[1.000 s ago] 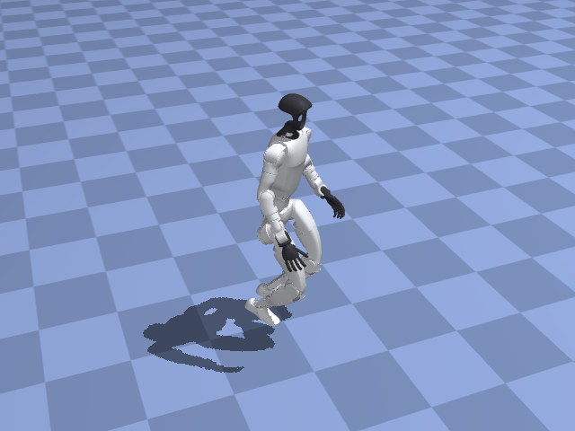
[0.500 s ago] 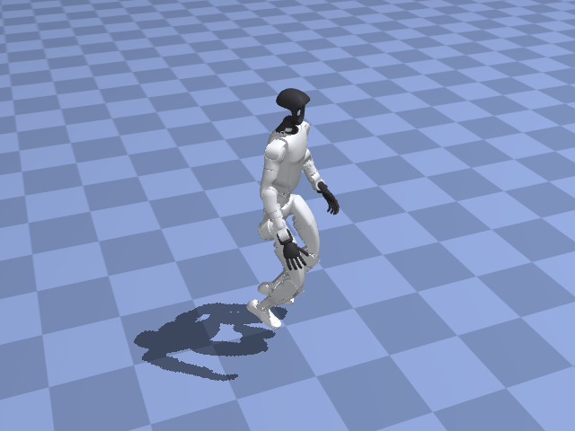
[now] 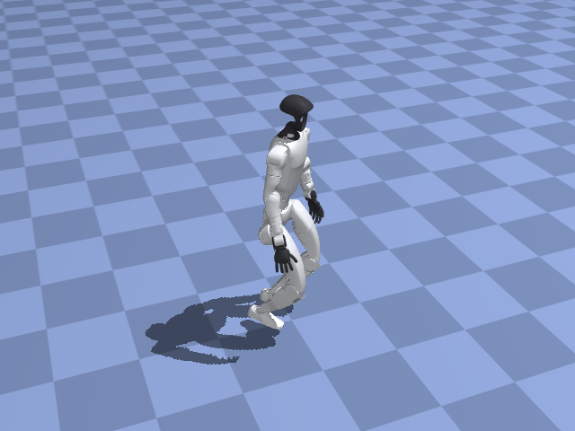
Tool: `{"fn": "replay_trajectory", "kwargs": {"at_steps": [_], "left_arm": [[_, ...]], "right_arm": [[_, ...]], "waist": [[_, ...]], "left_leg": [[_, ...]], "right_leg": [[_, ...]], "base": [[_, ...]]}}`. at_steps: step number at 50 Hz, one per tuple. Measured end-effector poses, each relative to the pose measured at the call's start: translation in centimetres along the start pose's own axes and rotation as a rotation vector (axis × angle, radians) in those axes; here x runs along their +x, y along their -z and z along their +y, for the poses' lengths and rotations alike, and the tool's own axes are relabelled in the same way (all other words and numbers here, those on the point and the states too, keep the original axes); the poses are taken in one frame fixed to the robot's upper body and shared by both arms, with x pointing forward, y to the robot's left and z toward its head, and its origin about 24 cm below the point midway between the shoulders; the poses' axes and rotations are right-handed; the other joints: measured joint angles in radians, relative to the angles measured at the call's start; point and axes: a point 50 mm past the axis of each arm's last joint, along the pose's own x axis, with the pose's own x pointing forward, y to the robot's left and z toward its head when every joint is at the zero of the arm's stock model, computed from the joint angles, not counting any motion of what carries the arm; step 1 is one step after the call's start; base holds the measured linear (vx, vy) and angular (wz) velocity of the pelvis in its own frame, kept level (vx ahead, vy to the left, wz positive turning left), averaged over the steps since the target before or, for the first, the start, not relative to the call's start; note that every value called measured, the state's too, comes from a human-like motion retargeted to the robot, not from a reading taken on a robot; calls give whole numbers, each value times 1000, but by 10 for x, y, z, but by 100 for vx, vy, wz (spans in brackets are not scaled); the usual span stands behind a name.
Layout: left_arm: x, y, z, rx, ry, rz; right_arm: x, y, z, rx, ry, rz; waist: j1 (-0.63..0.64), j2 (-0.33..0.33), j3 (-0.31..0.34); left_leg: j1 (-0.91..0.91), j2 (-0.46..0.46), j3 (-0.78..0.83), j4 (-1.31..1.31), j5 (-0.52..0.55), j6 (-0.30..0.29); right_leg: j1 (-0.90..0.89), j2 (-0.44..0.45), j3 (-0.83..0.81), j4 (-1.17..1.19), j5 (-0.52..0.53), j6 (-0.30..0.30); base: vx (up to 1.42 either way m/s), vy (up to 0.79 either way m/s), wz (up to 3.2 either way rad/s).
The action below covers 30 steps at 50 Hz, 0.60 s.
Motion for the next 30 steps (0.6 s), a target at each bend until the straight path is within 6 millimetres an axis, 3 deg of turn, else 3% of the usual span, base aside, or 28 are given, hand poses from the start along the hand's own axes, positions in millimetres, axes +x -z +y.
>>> {"fn": "replay_trajectory", "kwargs": {"at_steps": [4,8,16,30], "left_arm": [[0,2,7,39,-5,-6],[0,0,10,97,11,-9],[2,-10,-3,151,104,-12],[2,-11,-19,152,177,2]], "right_arm": [[0,3,-9,6,12,4],[0,4,-14,-14,14,29],[3,-9,-12,-82,-35,22],[4,-18,-1,-154,-123,-9]], "waist": [[0,10,-21],[2,10,-18],[6,14,10],[-21,-1,-26]], "left_leg": [[11,-10,-13,-69,48,-15],[4,2,-8,-44,-32,-9],[-18,15,3,-7,-56,-26],[-42,-54,3,-86,-48,5]], "right_leg": [[12,11,5,-62,39,1],[18,3,-19,-50,-16,40],[24,-24,-58,-43,-44,59],[-38,-59,-27,-47,2,95]], "base": [[0,0,0],[-7,0,6],[-8,1,5],[-1,8,1]]}}
